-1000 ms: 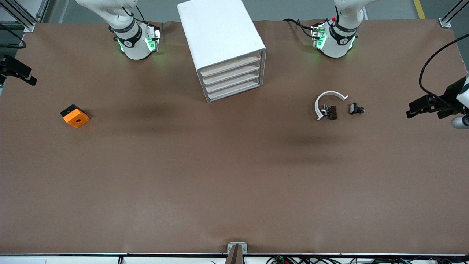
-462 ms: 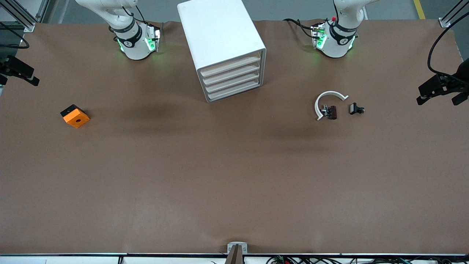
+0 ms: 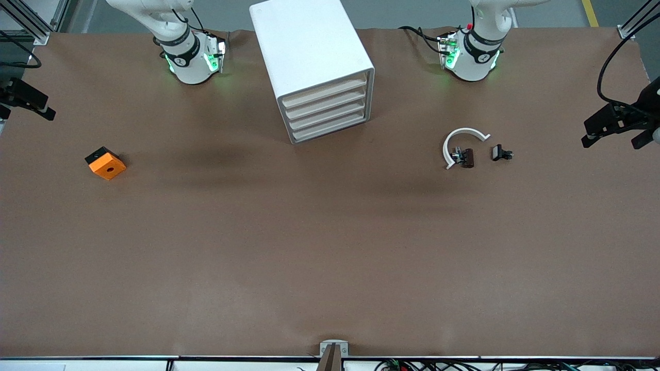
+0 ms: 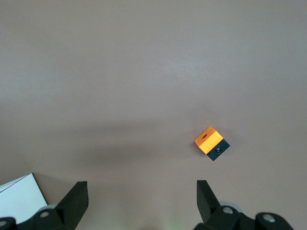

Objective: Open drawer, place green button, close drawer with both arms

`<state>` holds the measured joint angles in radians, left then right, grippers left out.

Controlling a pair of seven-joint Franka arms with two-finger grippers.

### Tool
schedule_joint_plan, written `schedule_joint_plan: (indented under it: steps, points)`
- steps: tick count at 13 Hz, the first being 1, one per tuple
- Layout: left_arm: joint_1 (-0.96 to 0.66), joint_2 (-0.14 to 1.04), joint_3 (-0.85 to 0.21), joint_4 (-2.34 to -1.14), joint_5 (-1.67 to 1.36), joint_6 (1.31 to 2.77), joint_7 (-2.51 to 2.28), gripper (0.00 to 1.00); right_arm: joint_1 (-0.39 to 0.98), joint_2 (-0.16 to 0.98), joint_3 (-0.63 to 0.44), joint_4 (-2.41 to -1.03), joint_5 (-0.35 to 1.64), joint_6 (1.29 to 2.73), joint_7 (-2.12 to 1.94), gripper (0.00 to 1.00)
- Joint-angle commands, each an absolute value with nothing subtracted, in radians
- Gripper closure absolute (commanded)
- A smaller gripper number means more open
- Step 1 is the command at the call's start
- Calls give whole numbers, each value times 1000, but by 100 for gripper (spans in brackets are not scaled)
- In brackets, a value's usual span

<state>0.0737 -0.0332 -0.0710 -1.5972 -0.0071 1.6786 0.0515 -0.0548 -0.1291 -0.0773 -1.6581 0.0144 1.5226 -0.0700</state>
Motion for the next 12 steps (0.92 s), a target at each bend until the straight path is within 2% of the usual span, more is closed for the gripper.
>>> schedule_joint_plan:
  steps: [1, 4, 12]
  points:
    - [61, -58, -71, -1598, 2, 1661, 41, 0, -51, -156, -77, -1680, 11, 1525, -57, 0]
    - [61, -57, -120, -1595, 3, 1641, -41, 0, -51, -156, -77, -1680, 11, 1528, -57, 0]
    - [69, -57, -117, -1577, -2, 1638, 14, 0, -48, -153, -60, -1664, 12, 1528, -57, 0]
